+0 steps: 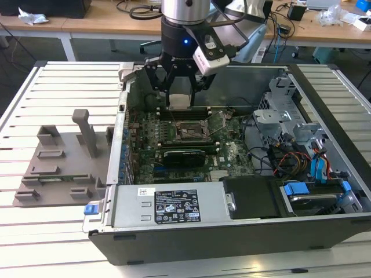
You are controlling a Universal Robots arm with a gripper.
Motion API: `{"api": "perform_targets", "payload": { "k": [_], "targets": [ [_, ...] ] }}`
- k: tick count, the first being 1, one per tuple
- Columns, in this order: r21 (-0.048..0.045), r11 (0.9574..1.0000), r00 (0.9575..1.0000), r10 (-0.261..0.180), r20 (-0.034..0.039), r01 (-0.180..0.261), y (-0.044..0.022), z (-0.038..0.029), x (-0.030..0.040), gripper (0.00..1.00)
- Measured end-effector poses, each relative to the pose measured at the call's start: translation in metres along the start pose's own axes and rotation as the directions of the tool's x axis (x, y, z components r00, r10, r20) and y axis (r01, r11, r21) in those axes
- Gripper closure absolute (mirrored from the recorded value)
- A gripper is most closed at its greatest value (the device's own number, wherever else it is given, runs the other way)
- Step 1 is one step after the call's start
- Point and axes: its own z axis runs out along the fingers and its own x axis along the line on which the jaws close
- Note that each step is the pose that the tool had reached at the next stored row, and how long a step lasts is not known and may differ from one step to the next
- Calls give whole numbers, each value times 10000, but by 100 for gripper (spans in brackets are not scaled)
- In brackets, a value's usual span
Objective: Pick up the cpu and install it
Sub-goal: 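Pick up the cpu and move it towards the insertion slot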
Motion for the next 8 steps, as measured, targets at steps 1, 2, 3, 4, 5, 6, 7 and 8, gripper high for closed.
{"api": "perform_targets", "payload": {
  "k": [1, 2, 3, 4, 5, 6, 7, 8],
  "targets": [
    [0, 10000, 10000, 0, -2, 0, 7, 4, -17, 45],
    [0, 10000, 10000, 0, -3, 0, 13, 9, -34, 45],
    [-1, 10000, 10000, 0, -5, 0, 19, 13, -52, 45],
    [-1, 10000, 10000, 1, -7, -1, 24, 17, -65, 45],
    [-1, 10000, 10000, 0, -9, 0, 32, 25, -91, 45],
    [-1, 10000, 10000, 0, -13, 0, 42, 33, -121, 45],
    [-1, 10000, 10000, 0, -16, 0, 48, 39, -144, 45],
    [-2, 10000, 10000, -1, -18, 1, 53, 43, -159, 45]
  ]
}}
